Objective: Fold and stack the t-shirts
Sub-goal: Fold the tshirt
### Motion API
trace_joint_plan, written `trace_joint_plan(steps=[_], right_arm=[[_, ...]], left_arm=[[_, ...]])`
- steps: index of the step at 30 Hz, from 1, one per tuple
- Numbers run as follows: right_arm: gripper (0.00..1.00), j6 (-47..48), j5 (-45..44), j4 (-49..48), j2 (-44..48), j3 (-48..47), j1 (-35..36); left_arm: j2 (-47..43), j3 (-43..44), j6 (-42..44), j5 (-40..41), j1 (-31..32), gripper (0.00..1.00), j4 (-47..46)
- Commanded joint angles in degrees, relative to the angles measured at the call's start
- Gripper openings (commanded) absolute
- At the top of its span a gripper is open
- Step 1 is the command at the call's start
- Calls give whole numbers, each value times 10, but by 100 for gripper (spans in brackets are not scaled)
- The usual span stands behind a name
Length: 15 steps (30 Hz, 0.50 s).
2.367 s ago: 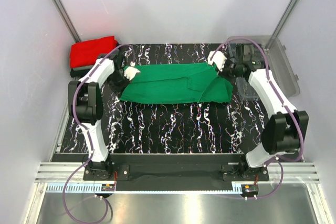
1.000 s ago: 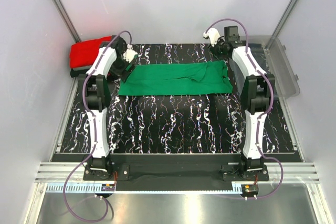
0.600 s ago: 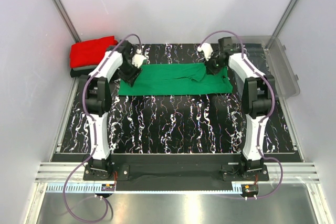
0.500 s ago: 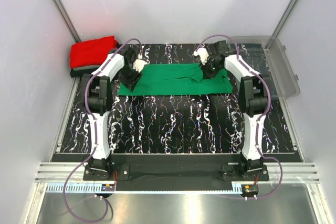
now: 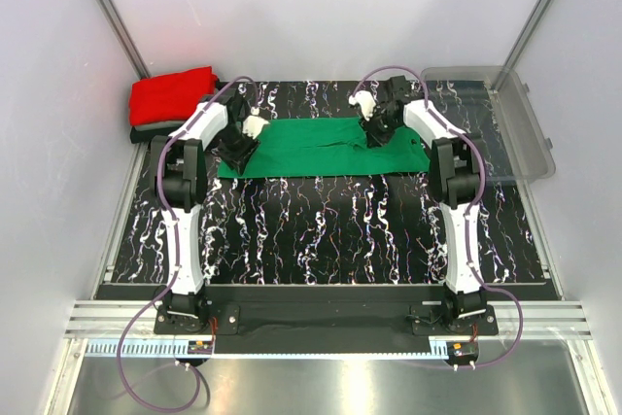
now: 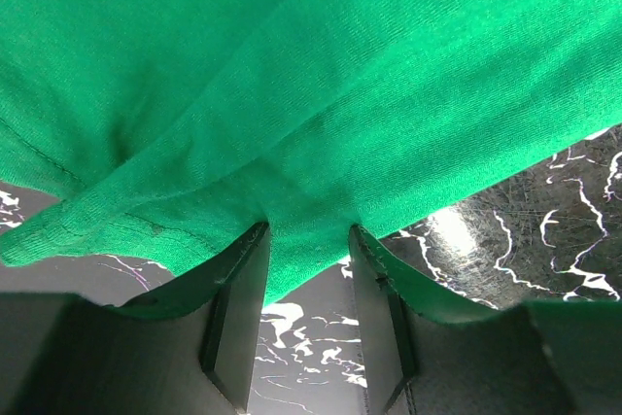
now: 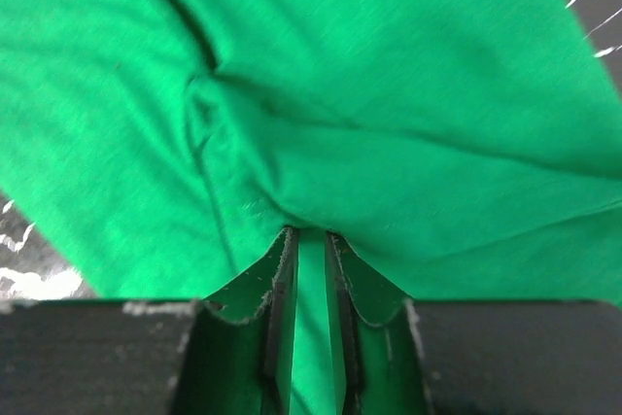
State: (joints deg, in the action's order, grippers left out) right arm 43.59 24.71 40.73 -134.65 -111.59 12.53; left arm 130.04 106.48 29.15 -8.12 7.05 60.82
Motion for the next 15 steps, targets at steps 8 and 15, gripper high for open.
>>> trace_joint_plan(steps=[8, 15], right_arm=[[23, -76, -63, -56, -79, -272, 50], [26, -112, -51, -65, 27, -234, 54]], left_arm=[[-9, 4, -4, 2, -1, 49, -4], [-99, 0, -15, 11, 8, 98, -6]])
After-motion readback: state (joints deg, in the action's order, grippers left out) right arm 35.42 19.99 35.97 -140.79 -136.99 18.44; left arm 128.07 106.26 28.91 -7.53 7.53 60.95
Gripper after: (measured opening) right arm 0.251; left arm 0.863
